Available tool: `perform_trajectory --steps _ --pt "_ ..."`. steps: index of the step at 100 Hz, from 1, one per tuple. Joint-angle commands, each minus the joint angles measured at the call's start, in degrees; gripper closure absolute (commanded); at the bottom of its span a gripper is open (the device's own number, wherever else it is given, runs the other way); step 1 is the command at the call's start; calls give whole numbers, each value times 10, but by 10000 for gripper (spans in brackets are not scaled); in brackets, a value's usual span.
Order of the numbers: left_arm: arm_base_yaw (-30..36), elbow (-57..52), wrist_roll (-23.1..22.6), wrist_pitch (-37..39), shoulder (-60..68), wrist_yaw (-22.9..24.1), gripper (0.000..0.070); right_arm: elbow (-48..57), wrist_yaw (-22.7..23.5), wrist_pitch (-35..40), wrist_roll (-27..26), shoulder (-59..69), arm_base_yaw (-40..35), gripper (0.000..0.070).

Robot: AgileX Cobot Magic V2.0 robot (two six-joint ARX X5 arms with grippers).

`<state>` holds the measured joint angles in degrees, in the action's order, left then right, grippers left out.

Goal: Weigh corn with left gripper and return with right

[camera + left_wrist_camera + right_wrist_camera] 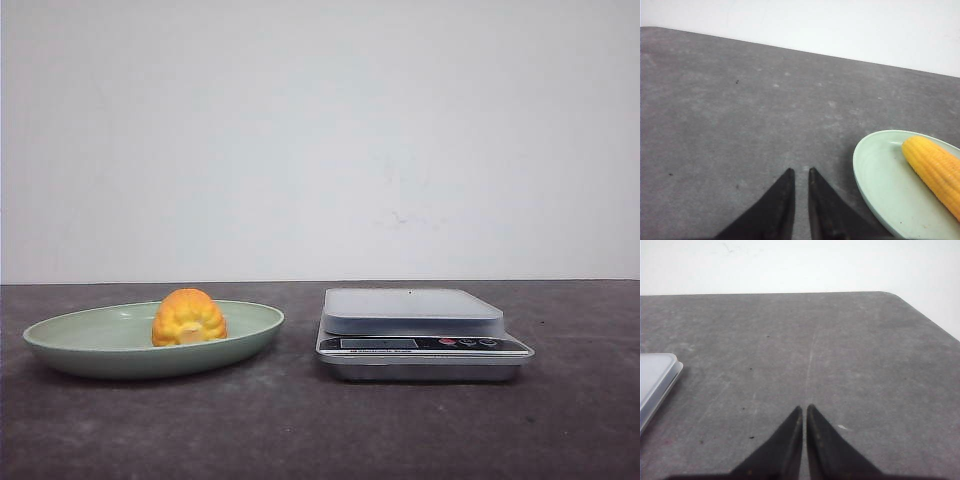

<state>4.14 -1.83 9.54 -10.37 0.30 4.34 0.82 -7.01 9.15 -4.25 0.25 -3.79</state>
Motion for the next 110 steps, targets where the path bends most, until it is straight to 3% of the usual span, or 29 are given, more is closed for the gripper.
perform_trajectory --steps 1,110 --pt "0 10 -10 -3 -1 -1 700 -2 1 -1 6 0 0 692" --pt "0 10 -14 -3 -1 1 700 -2 1 -5 -3 0 -1 693"
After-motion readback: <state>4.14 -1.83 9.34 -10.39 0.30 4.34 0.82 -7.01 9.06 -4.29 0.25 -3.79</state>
